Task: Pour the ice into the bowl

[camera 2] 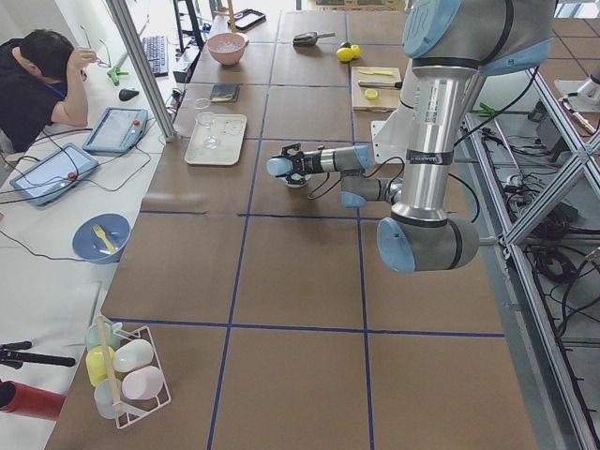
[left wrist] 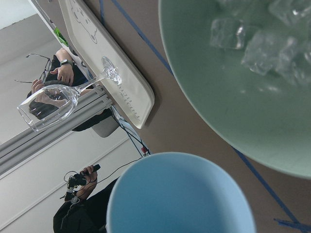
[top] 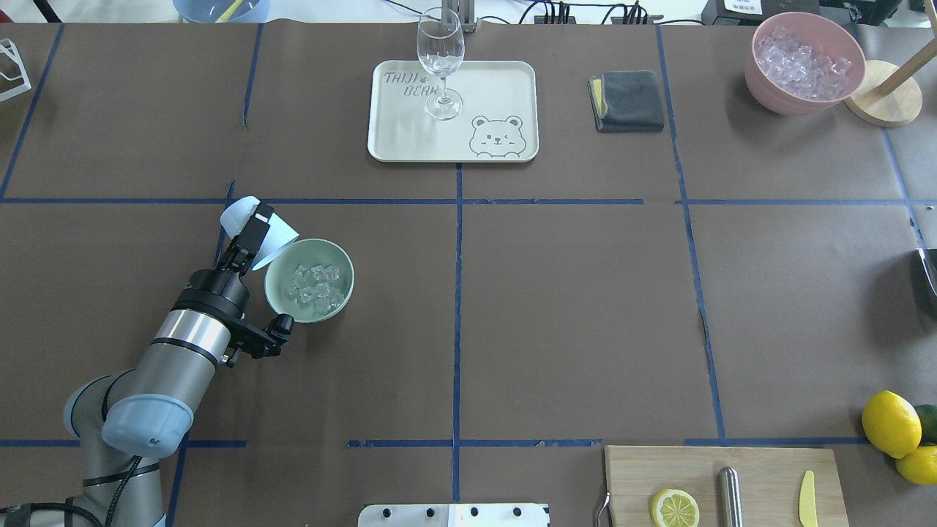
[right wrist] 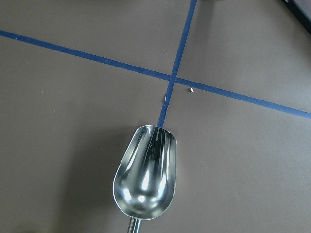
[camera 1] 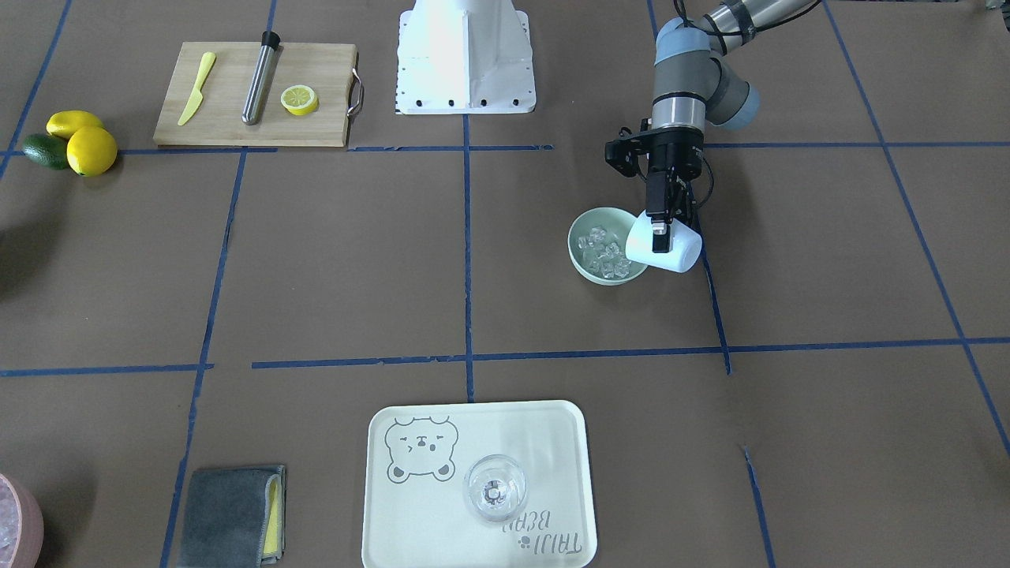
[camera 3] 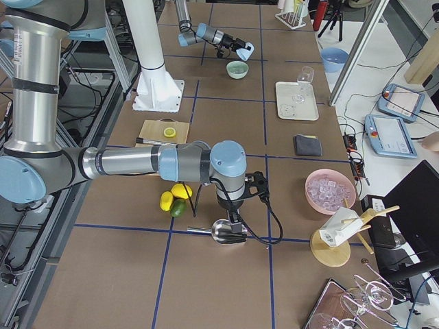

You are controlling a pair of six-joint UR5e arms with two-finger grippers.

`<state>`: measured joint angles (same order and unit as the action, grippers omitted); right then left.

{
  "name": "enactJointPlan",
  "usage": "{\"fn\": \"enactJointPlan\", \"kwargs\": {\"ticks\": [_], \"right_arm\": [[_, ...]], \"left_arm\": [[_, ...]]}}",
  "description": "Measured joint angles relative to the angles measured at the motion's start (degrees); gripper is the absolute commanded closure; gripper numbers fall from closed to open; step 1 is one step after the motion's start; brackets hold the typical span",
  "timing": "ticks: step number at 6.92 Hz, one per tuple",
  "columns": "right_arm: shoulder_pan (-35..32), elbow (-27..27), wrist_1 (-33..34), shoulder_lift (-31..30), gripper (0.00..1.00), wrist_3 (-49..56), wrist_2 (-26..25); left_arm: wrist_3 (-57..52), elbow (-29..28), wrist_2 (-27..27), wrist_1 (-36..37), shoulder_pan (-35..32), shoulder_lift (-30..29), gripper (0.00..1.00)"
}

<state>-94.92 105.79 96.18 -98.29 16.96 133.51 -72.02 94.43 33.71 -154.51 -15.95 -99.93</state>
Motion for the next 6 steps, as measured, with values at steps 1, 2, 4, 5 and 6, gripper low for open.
{"fn": "enactJointPlan", "kwargs": {"ticks": [1,2,4,5,6], "right_arm": [[0.0,0.0,0.0,0.0,0.0,0.0,0.0],[0.0,0.0,0.0,0.0,0.0,-0.1,0.0],[0.0,0.0,0.0,0.0,0.0,-0.7,0.0],[0.0,0.0,-0.1,0.0,0.0,-0.9,0.1],[-0.1,0.0,-0.1,0.0,0.0,-1.2,0.1]], "left_arm": [[-0.3,0.1,-0.1,0.0,0.0,0.0,1.0],[-0.4,0.3,-0.2,-0.1,0.0,0.0,1.0],[-0.1,1.5,-0.1,-2.3,0.0,0.0,1.0],[0.2,2.1,0.0,-7.0,0.0,0.0,1.0],[3.2,2.1,0.2,-11.4,0.0,0.1,1.0]]}}
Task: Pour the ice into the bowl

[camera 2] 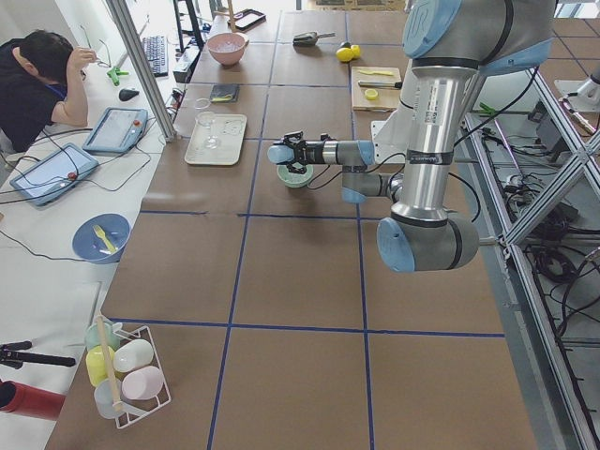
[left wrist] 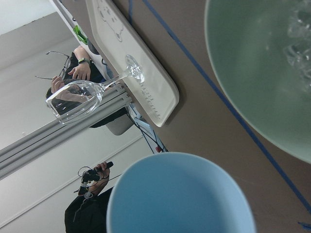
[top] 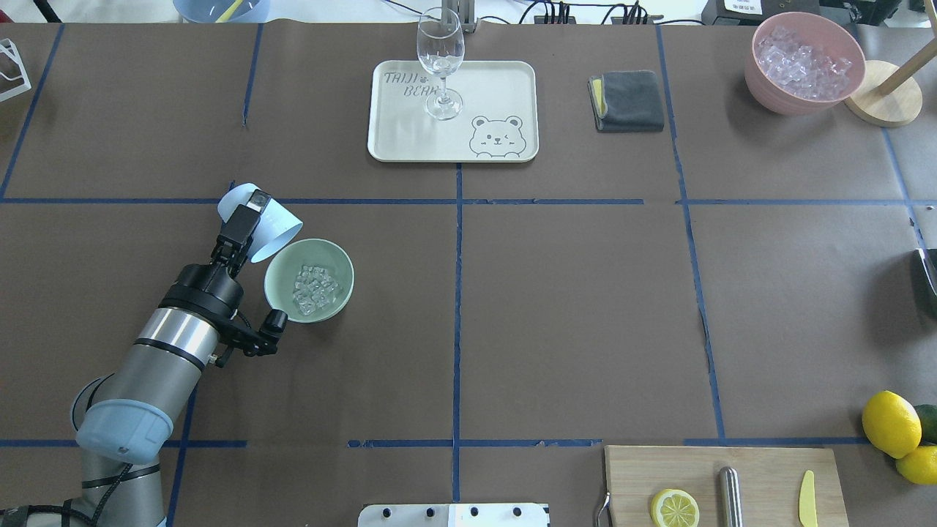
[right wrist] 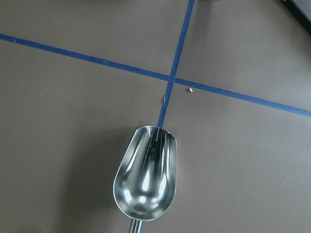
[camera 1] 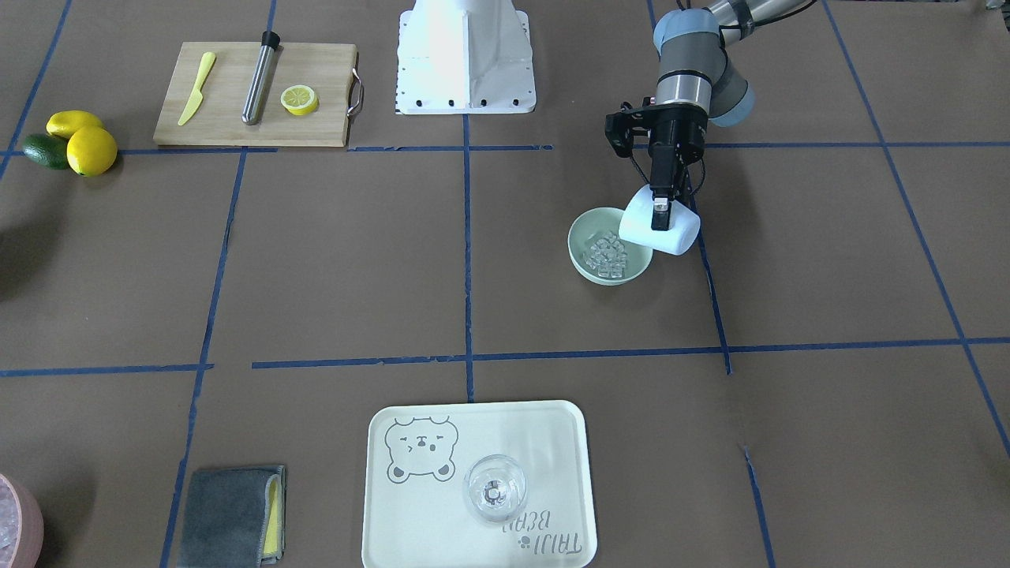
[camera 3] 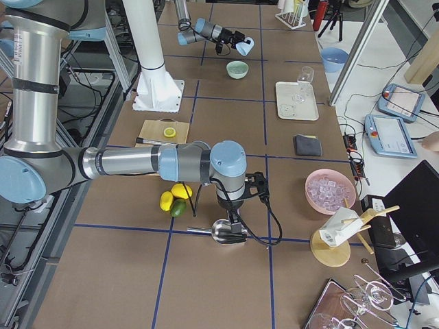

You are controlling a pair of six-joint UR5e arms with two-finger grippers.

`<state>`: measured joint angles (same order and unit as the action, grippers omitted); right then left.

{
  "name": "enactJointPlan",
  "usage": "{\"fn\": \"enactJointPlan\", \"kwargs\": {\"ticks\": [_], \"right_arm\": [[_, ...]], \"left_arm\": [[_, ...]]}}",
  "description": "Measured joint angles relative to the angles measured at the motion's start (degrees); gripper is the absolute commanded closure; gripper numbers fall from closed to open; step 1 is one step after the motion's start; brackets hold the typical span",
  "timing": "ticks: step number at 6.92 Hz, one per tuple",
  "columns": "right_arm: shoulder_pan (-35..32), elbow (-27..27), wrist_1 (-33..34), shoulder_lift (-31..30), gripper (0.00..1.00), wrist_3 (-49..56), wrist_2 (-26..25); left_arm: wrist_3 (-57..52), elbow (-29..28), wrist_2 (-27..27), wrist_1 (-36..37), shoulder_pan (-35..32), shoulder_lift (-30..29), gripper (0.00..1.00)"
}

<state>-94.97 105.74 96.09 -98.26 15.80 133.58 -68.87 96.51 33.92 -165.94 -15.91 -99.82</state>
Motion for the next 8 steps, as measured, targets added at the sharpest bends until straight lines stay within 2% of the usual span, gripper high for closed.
{"fn": "enactJointPlan", "kwargs": {"ticks": [1,4,7,8], "right_arm": [[0.0,0.0,-0.1,0.0,0.0,-0.4,0.0],[0.0,0.1,-0.2,0.1,0.0,-1.2,0.2],[0.0,0.1,-0.2,0.3,0.0,-1.3,0.2],[-0.1,0.1,-0.2,0.3,0.0,-1.3,0.2]], "left_arm": [[8.4,-0.2,0.2,-2.3,0.0,0.2,1.0],[40.6,0.1,1.6,-5.6,0.1,0.3,1.0],[74.3,-0.1,2.1,-11.8,1.9,0.0,1.0],[84.0,-0.1,1.6,-14.1,2.3,-0.3,0.95]]}}
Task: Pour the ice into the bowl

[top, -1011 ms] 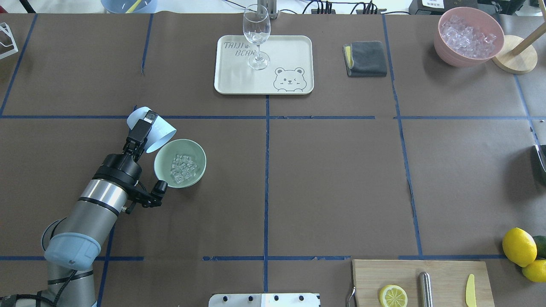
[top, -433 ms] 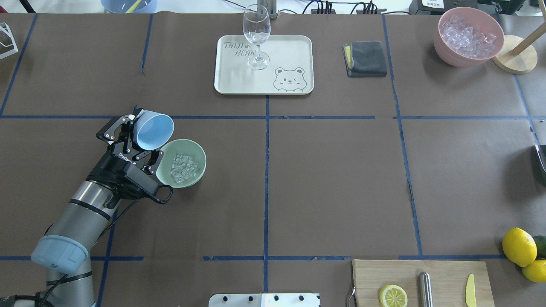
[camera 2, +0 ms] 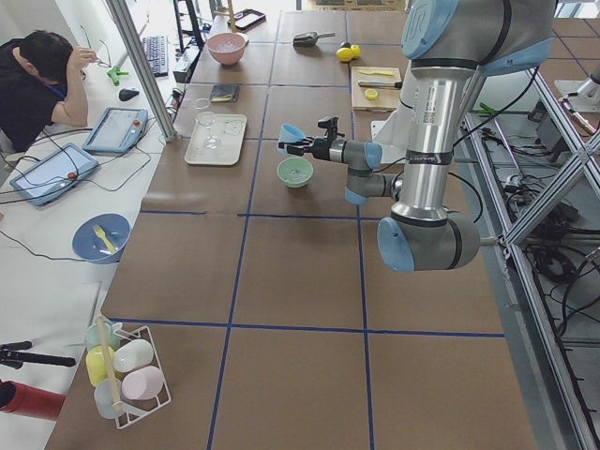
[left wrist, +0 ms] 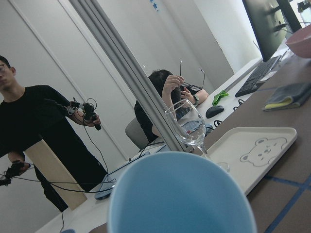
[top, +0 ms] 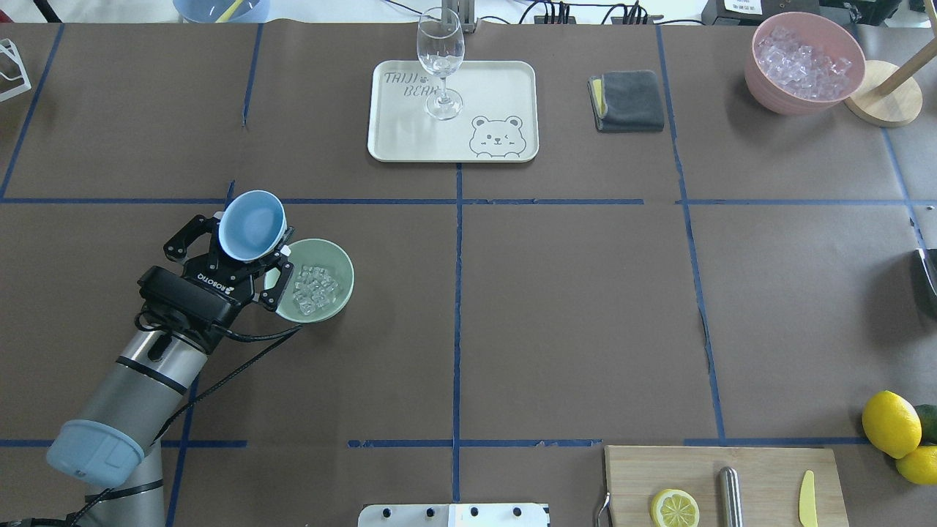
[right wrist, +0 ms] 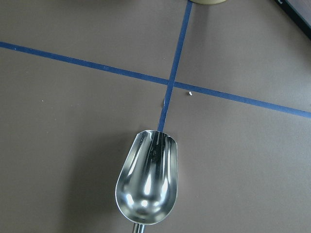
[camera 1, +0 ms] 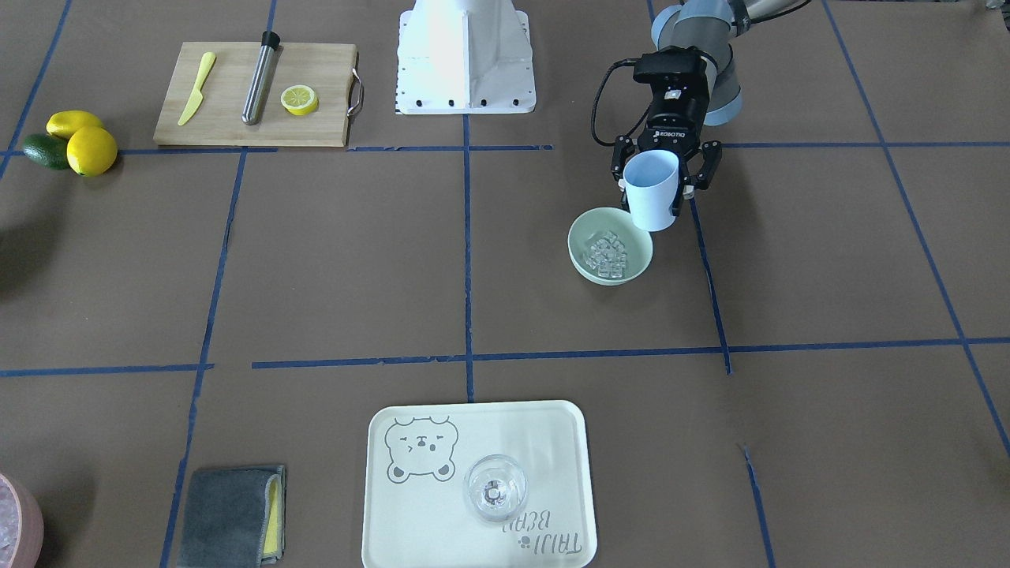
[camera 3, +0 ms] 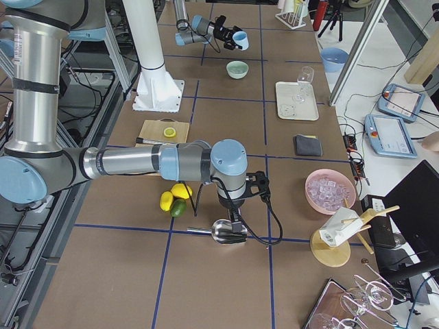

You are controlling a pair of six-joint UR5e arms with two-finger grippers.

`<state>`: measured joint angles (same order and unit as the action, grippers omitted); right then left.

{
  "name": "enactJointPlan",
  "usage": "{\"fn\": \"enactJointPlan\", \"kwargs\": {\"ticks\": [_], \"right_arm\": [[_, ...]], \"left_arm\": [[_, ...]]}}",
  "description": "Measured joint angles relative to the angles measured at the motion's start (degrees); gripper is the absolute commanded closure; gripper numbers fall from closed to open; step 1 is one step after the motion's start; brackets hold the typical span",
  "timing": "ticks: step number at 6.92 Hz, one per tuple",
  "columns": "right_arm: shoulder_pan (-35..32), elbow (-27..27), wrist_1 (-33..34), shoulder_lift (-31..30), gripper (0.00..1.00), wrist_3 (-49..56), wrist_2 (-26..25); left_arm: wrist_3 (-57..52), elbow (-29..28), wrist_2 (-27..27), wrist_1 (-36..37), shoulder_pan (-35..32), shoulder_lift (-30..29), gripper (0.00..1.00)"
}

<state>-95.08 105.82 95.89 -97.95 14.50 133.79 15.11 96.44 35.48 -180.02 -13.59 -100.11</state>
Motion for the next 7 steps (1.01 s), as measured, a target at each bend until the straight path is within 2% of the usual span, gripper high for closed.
{"fn": "enactJointPlan", "kwargs": {"ticks": [1,4,7], "right_arm": [[0.0,0.0,0.0,0.0,0.0,0.0,0.0],[-0.1,0.1,0.0,-0.1,0.0,0.0,0.1],[-0.2,0.0,0.0,-0.3,0.0,0.1,0.2]], "left_arm": [[7.0,0.1,-0.7,-1.7,0.4,-0.3,1.0],[13.9,0.1,-1.1,-2.2,1.2,0.4,1.0],[26.7,-0.1,3.7,-2.0,0.5,6.5,1.0]]}}
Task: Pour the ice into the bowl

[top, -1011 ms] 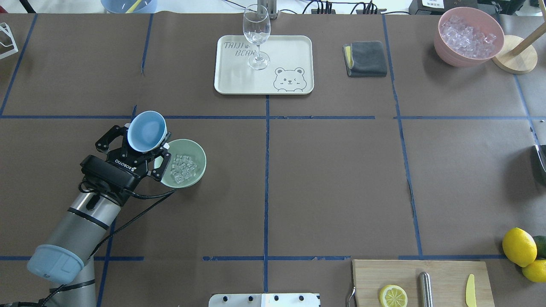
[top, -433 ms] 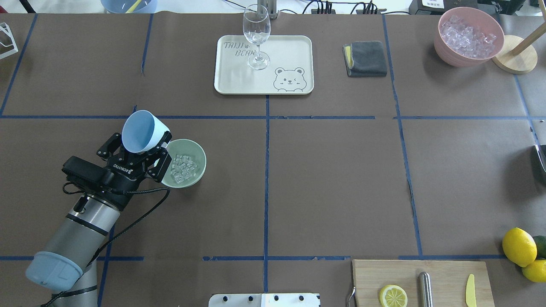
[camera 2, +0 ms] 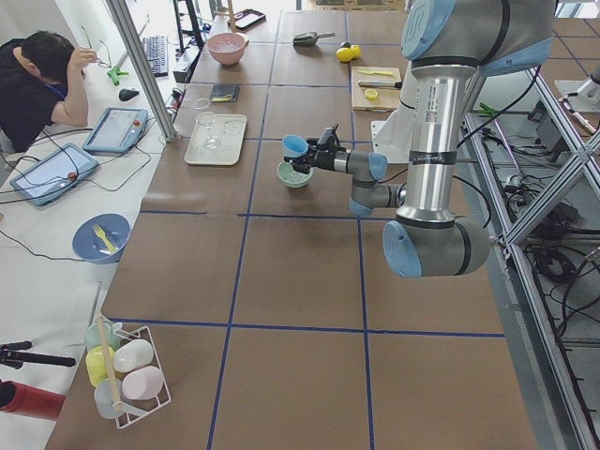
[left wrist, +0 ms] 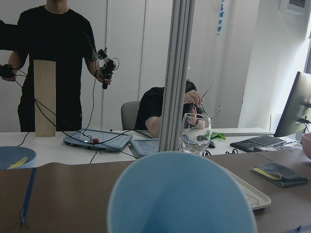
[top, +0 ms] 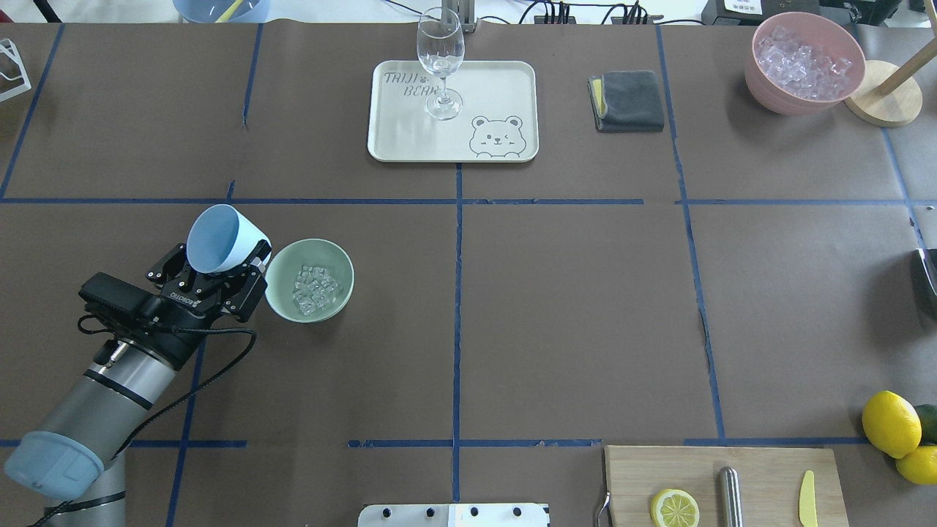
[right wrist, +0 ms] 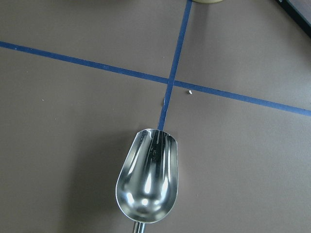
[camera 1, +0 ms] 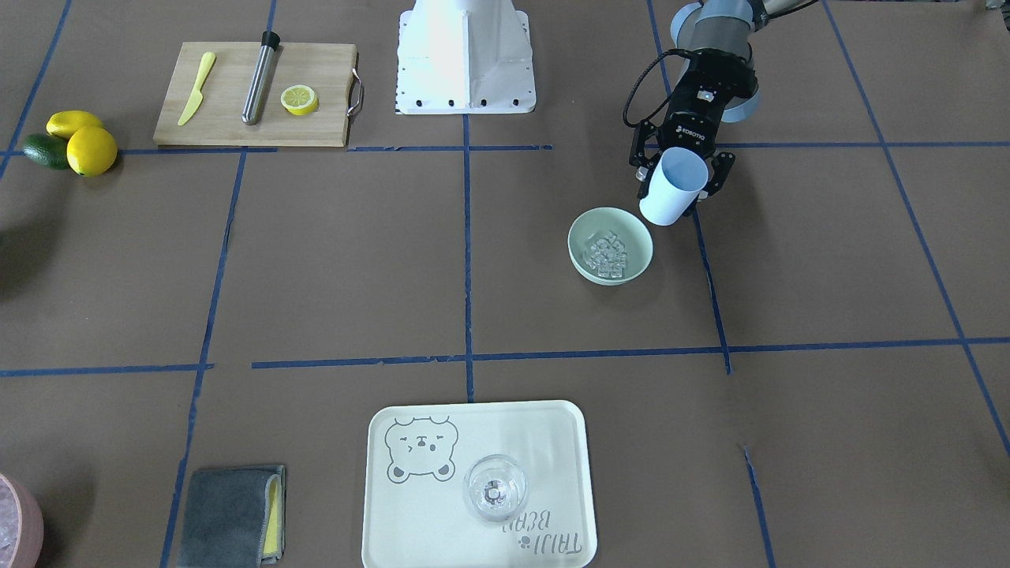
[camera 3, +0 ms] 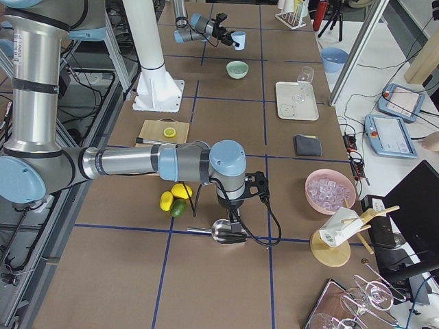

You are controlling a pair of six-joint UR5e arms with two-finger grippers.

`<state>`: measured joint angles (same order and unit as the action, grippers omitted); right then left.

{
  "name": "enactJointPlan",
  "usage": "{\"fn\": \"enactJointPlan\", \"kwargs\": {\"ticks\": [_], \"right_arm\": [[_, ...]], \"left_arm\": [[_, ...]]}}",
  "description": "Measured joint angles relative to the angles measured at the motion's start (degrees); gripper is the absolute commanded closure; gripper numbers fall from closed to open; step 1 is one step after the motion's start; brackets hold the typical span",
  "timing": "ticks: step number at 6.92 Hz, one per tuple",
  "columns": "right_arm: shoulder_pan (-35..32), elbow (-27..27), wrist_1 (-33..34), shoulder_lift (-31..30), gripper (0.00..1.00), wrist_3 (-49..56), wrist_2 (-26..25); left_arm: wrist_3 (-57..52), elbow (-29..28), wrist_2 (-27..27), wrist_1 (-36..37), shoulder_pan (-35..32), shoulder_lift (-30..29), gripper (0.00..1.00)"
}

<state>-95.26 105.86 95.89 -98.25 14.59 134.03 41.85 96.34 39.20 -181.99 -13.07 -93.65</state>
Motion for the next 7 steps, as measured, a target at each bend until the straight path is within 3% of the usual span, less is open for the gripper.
{"fn": "enactJointPlan", "kwargs": {"ticks": [2,4,7], "right_arm": [[0.0,0.0,0.0,0.0,0.0,0.0,-0.1],[0.0,0.0,0.0,0.0,0.0,0.0,0.0],[-0.2,0.0,0.0,0.0,0.0,0.0,-0.1]], "left_arm": [[13.1,-0.2,3.1,0.1,-1.6,6.5,1.0],[16.5,-3.5,3.3,1.0,-5.5,12.1,1.0],[17.8,-11.9,3.0,1.8,-9.3,13.1,1.0]]}}
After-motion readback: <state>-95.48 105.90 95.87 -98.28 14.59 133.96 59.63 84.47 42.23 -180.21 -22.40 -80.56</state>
